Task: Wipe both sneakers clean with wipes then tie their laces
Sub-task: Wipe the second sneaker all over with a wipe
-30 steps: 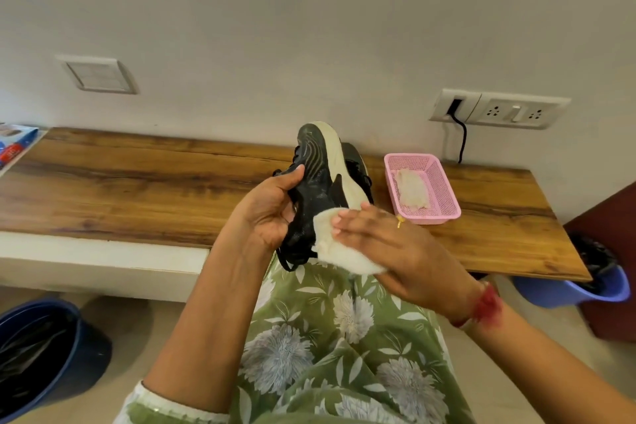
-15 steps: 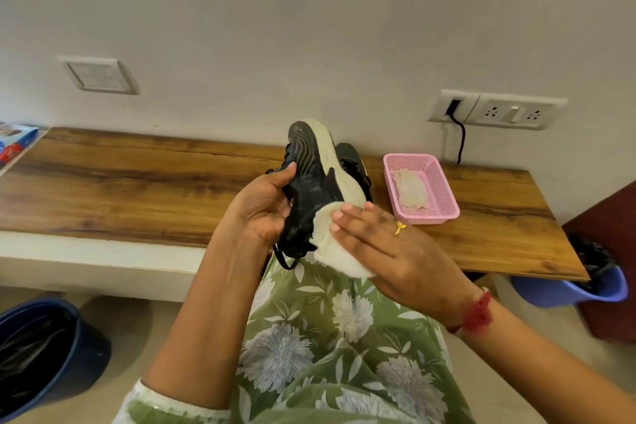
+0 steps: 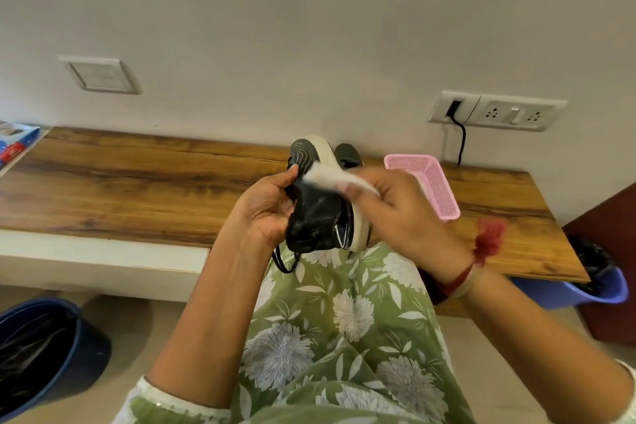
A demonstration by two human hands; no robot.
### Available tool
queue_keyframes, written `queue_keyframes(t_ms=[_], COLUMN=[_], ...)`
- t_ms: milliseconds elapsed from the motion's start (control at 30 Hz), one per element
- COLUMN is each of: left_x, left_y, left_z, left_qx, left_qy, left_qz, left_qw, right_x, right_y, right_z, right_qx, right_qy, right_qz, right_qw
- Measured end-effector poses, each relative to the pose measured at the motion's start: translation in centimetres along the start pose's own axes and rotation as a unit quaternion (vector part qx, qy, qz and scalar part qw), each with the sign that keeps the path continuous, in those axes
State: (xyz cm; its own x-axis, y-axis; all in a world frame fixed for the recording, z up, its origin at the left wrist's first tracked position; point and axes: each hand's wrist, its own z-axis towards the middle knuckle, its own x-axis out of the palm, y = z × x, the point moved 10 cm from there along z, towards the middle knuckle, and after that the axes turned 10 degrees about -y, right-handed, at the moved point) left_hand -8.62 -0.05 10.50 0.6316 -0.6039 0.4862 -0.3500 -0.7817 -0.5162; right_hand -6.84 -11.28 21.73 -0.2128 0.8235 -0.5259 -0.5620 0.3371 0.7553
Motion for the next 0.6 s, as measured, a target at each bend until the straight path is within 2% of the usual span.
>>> queue_keyframes(t_ms=[67, 100, 167, 333, 600], left_x=[-0.2, -0.3, -0.5, -0.6, 1.4], left_y=[-0.3, -0.3, -0.3, 0.1, 0.7], left_z=[-0.1, -0.2, -0.2, -0.5, -2.3], left_qx=[0.000, -0.001, -0.006, -0.023, -0.013], left_qy=[-0.010, -0.015, -0.017, -0.020, 0.068], left_qz=[-0.006, -0.006, -0.009, -0.027, -0.022], left_qw=[1.000, 1.000, 1.000, 0.999, 0.997], right_x=[1.9, 2.6, 3.2, 3.6, 2.3], right_y=[1.3, 1.5, 1.4, 2.3, 3.2], right_z=[-1.8, -2.7, -3.9, -5.8, -5.6], right_qx=[-0.137, -0.190, -0.238, -0.341, -0.380], right_qy=[0.030, 0.031, 0.018, -0.071, -0.126], right_qz=[-0.183, -0.234, -0.272, -0.285, -0.208], right_qw=[0.973, 0.953, 0.932, 0.893, 0.893])
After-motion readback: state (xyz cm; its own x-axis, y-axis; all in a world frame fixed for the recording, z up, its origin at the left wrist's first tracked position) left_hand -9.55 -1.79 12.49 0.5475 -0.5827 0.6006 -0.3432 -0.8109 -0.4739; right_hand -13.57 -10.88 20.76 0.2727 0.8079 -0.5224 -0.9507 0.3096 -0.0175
